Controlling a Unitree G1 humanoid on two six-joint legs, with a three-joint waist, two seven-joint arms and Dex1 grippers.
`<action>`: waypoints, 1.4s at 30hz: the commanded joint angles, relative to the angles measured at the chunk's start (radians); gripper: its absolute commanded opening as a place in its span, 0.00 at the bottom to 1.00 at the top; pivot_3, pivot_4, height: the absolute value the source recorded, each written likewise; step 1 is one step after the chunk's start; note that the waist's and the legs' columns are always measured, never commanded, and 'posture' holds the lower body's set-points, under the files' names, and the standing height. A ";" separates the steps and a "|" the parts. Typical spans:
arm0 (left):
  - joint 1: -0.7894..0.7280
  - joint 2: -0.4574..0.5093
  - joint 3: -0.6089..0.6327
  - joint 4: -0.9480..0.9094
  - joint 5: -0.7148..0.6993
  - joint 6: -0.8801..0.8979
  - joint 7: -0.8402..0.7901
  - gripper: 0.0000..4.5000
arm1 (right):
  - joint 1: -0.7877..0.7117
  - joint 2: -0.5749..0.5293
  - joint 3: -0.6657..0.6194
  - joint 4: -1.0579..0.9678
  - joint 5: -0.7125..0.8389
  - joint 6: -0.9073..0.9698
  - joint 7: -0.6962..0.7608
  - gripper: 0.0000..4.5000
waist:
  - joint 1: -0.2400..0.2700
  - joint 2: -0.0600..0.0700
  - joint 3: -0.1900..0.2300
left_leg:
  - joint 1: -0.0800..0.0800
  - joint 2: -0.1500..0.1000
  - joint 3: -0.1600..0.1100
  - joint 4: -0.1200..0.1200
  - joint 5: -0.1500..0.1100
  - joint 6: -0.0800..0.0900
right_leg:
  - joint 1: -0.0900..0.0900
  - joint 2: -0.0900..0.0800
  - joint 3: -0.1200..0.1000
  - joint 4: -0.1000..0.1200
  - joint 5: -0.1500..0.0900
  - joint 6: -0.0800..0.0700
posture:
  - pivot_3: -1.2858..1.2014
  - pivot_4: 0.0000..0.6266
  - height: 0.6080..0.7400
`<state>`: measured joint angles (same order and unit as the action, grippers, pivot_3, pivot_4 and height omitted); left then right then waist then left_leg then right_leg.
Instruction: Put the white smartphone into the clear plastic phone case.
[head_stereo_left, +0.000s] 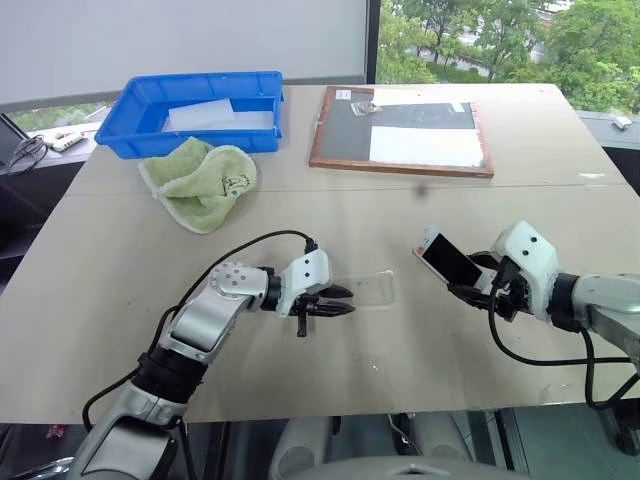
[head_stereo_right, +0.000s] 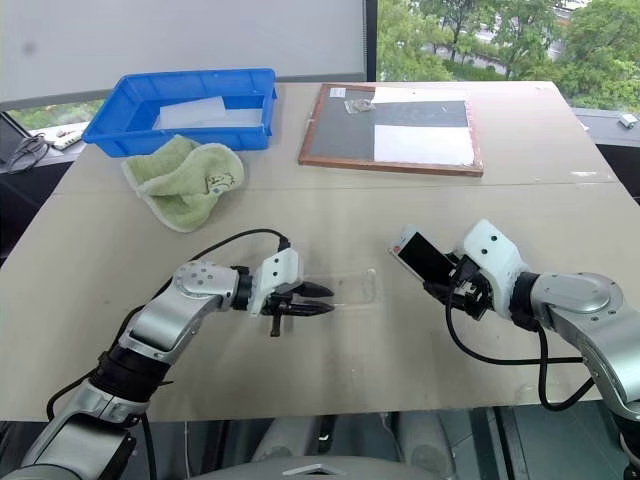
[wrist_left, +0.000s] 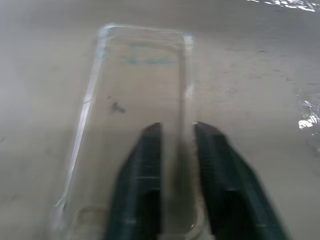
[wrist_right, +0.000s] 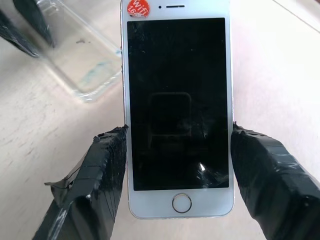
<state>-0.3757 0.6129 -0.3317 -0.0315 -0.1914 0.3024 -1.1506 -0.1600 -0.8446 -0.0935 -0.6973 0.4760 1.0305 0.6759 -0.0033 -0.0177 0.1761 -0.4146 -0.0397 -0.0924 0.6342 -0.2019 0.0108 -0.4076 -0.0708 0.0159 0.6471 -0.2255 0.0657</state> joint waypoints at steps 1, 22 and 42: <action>-0.046 -0.033 -0.032 0.115 0.067 -0.049 0.021 0.00 | -0.027 -0.012 -0.016 -0.032 0.009 -0.012 -0.009 0.62 | 0.008 0.001 -0.001 | 0.000 0.000 0.000 0.000 0.000 0.000 | 0.000 0.000 0.000 0.000 0.000 0.000 | 0.52 0.24 1.00; -0.157 -0.101 0.054 0.138 -0.074 -0.052 -0.132 0.47 | -0.341 -0.056 0.315 0.221 -0.117 -0.246 0.212 0.62 | -0.010 0.001 0.001 | -0.001 0.000 0.000 0.003 0.000 0.000 | 0.001 0.000 -0.001 -0.001 0.001 0.003 | 0.52 0.24 1.00; 0.371 0.076 0.365 -0.307 -0.230 0.130 0.108 1.00 | -0.720 0.182 0.692 0.830 -0.510 -0.695 0.602 0.62 | -0.012 0.003 0.005 | -0.001 0.002 0.000 -0.001 0.000 0.000 | -0.005 0.001 0.004 -0.001 0.003 0.001 | 0.52 0.24 1.00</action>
<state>-0.0139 0.6875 0.0058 -0.2992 -0.4138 0.4531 -1.0572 -0.8554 -0.6619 0.5877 0.1220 -0.0009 0.3603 1.2549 -0.0156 -0.0150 0.1808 -0.4159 -0.0372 -0.0922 0.6328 -0.2020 0.0104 -0.4125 -0.0697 0.0200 0.6465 -0.2229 0.0665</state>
